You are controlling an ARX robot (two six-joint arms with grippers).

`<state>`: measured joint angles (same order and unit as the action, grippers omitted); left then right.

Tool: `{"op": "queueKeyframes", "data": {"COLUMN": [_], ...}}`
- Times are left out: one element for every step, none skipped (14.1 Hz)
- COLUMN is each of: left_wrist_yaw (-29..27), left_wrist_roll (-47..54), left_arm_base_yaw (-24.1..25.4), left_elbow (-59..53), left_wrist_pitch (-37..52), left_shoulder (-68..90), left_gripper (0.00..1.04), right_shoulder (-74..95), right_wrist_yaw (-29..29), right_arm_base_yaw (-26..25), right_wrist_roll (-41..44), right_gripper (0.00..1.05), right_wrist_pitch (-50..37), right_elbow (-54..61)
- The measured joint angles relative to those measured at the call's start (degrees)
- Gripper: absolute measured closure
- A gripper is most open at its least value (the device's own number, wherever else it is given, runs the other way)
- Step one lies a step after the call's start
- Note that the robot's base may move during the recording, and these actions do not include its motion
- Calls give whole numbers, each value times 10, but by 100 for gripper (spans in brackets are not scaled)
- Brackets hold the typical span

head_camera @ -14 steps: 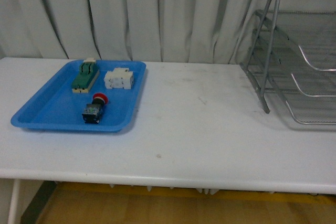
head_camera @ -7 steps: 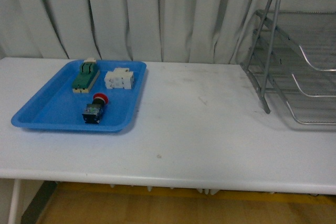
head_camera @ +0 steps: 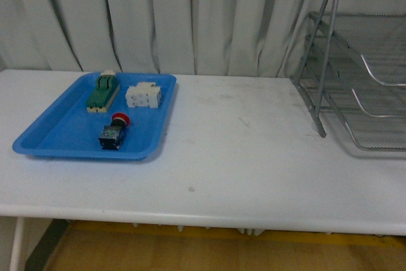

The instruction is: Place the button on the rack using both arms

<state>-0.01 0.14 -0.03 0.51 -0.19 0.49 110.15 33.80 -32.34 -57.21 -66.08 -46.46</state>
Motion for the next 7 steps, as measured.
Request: {"op": "queueKeyframes", "data": {"left_wrist_yaw": [0,0,0,0,0,0,0], "left_wrist_roll": [0,0,0,0,0,0,0], "left_arm_base_yaw": [0,0,0,0,0,0,0], "left_elbow": [0,0,0,0,0,0,0], "left_wrist_pitch": [0,0,0,0,0,0,0], "left_shoulder": [0,0,0,0,0,0,0], "left_gripper": [7,7,7,7,7,7,7], "right_shoulder": [22,43,61,95,120,139,150], "right_wrist_yaw": [14,29,42,48,48,49,49], "right_arm_base_yaw": [0,1,1,1,1,1,1], "right_wrist_roll": [-46,-81,-113,-155,-175,-189,-194], "right_gripper": [6,6,6,6,6,6,6], "right_wrist_pitch": [-46,-75,-76,-76,-76,-75,-72], "right_elbow": [10,15,17,17,17,16,16]}}
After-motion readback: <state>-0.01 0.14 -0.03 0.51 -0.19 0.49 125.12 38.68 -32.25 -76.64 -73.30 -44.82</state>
